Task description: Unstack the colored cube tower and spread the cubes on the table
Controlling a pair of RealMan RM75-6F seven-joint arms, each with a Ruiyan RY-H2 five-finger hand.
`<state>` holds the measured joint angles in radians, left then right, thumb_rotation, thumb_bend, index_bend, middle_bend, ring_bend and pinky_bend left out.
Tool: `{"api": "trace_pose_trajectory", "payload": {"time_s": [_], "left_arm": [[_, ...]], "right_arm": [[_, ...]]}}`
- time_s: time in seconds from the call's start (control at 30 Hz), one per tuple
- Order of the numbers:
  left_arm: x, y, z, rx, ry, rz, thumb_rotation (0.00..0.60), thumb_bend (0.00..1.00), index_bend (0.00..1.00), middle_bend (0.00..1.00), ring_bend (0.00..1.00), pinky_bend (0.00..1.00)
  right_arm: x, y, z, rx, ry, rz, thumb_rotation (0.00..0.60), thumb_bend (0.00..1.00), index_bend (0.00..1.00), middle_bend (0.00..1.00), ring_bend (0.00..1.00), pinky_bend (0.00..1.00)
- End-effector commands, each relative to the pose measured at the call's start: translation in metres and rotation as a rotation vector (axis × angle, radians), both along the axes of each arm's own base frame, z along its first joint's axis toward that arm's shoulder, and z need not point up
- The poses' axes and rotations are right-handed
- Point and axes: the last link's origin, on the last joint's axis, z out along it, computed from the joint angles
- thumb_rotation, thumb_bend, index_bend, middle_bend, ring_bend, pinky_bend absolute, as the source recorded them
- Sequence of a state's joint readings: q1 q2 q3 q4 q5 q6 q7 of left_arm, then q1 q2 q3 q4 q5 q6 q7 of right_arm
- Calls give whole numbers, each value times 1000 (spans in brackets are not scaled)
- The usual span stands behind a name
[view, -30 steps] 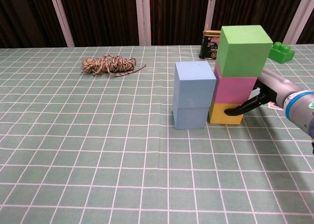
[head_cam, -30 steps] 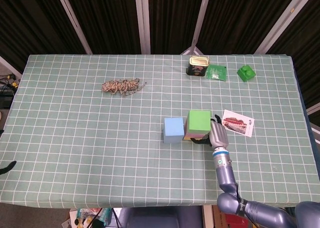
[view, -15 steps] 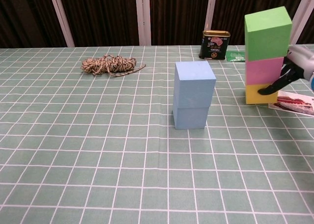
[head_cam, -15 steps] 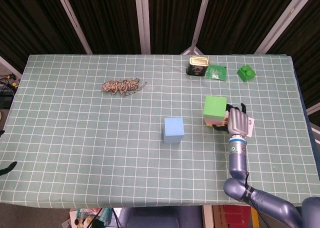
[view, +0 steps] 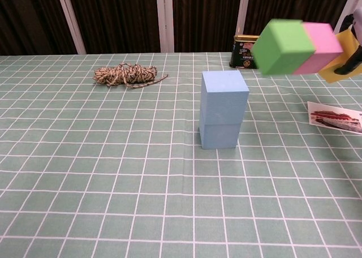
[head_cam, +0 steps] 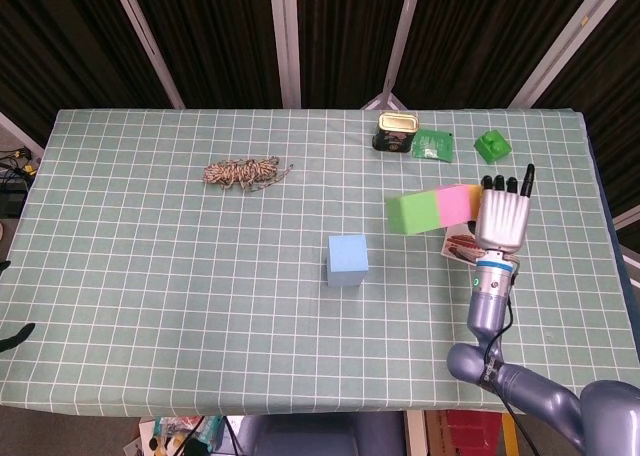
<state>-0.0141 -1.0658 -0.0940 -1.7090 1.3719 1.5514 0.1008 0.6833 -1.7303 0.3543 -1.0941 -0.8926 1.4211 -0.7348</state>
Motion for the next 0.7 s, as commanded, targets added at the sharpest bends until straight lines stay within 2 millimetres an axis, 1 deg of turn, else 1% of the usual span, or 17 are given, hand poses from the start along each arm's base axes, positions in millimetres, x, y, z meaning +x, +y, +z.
{"api": "trace_pose_trajectory", "payload": {"time_s": [0.03, 0.1, 0.17, 0.23, 0.33, 0.4, 0.53, 0.7], "left_arm": [[0, 0, 1, 0, -2, 0, 600, 173, 181, 0, 0, 84], [0, 0, 1, 2, -3, -2, 600, 173, 181, 0, 0, 85], [0, 0, 2, 4, -4, -2, 600, 173, 181, 0, 0, 85], [-1, 0, 2, 4, -5, 0, 600, 173, 181, 0, 0, 84], [-1, 0, 1, 3, -4, 0, 600, 173, 181, 0, 0, 85], [0, 0, 1, 2, -3, -2, 600, 173, 181, 0, 0, 85], [0, 1, 0, 1, 0, -1, 600, 173, 180, 0, 0, 85], [1, 0, -2, -5, 3, -5, 600, 173, 180, 0, 0, 84]], "right_arm": [[0, 0, -6, 17, -5, -2, 600, 236, 554, 572, 311, 0], [-2, 1, -8, 33, -7, -9, 600, 237, 554, 572, 311, 0], [-3, 1, -10, 39, -58, -17, 600, 237, 554, 572, 311, 0], [-5, 1, -10, 34, -145, -36, 600, 237, 554, 572, 311, 0], [-10, 0, -6, 26, -183, -56, 600, 237, 554, 572, 311, 0], [-17, -1, 0, 15, -172, -77, 600, 236, 554, 572, 311, 0], [-32, -2, 12, -8, -205, -108, 600, 236, 554, 572, 311, 0], [-52, -3, 33, -52, -252, -150, 600, 235, 554, 572, 311, 0]]}}
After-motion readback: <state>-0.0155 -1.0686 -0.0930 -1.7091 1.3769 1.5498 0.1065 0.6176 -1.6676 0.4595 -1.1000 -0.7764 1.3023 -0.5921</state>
